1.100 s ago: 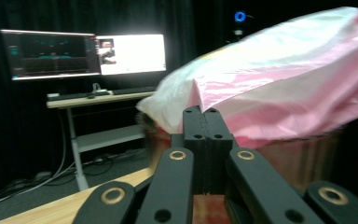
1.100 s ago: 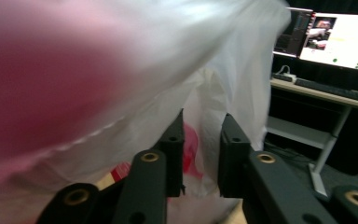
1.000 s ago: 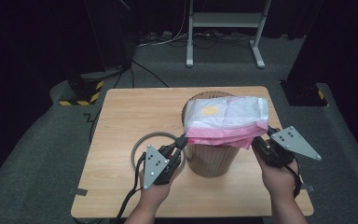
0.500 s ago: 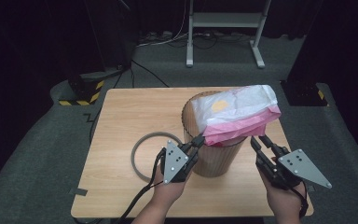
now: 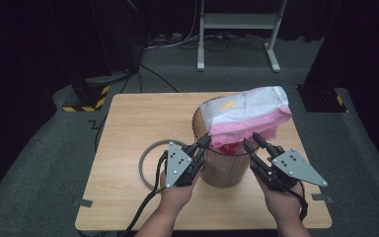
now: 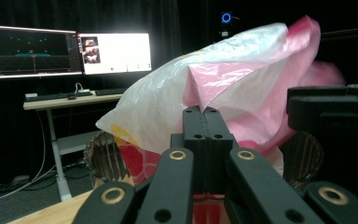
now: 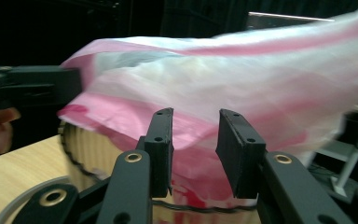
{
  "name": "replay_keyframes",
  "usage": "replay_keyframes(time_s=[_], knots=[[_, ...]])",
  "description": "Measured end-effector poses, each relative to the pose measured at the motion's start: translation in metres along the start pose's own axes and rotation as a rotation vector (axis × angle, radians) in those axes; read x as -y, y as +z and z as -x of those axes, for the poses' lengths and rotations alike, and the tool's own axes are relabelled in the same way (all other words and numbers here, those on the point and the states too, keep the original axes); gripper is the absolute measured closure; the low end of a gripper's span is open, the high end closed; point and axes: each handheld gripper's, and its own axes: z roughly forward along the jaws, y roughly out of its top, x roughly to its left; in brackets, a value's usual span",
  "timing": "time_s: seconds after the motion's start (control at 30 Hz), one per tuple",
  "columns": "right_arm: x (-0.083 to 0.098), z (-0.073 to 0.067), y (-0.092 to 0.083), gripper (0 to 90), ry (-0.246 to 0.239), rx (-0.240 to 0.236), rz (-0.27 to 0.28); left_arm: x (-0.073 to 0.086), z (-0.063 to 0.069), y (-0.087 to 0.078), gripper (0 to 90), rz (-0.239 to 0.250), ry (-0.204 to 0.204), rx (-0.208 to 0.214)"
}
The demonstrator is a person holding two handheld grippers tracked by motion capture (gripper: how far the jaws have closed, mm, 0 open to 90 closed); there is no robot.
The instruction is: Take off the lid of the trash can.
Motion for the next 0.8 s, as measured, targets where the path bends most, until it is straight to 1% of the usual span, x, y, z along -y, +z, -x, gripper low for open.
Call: replay_keyframes(time_s=[0.03, 0.07, 0.2, 0.23, 0.3, 0.33, 0.4, 0.5, 0.57, 0.67, 0.73, 0.8], knots=[[0.000, -0.002, 0.001, 65.8, -0.002, -0.011, -0.001, -0.001, 0.002, 0.001, 89.7, -0.003, 0.014, 0.006], [0.000, -0.005, 0.003, 65.7, -0.008, -0.018, -0.007, -0.002, 0.003, 0.001, 89.7, 0.001, 0.010, 0.009], [-0.002, -0.011, 0.007, 64.8, -0.023, -0.033, -0.008, -0.007, 0.002, 0.005, 89.8, 0.004, 0.025, 0.009], [-0.003, -0.013, 0.008, 63.9, -0.025, -0.039, -0.005, -0.009, 0.002, 0.007, 89.8, 0.004, 0.018, 0.010], [-0.005, -0.017, 0.009, 62.4, -0.023, -0.052, -0.003, -0.012, 0.002, 0.010, 89.8, 0.006, 0.023, 0.016], [-0.005, -0.019, 0.010, 61.2, -0.024, -0.054, -0.005, -0.015, 0.002, 0.012, 89.8, 0.005, 0.033, 0.019], [-0.006, -0.023, 0.012, 58.0, -0.042, -0.058, -0.008, -0.019, 0.003, 0.017, 89.8, 0.007, 0.033, 0.026], [-0.005, -0.026, 0.013, 53.8, -0.055, -0.053, -0.012, -0.022, 0.004, 0.021, 89.8, 0.011, 0.014, 0.038], [-0.006, -0.026, 0.015, 52.3, -0.053, -0.047, -0.013, -0.022, 0.006, 0.022, 89.8, 0.008, 0.017, 0.044], [-0.006, -0.024, 0.017, 51.3, -0.071, -0.024, -0.009, -0.022, 0.009, 0.020, 89.8, 0.008, 0.019, 0.052], [-0.007, -0.024, 0.019, 53.1, -0.075, -0.022, -0.013, -0.023, 0.011, 0.018, 89.8, 0.015, 0.020, 0.058], [-0.008, -0.024, 0.019, 63.7, -0.084, -0.021, -0.009, -0.023, 0.012, 0.016, 89.8, 0.019, 0.029, 0.058]])
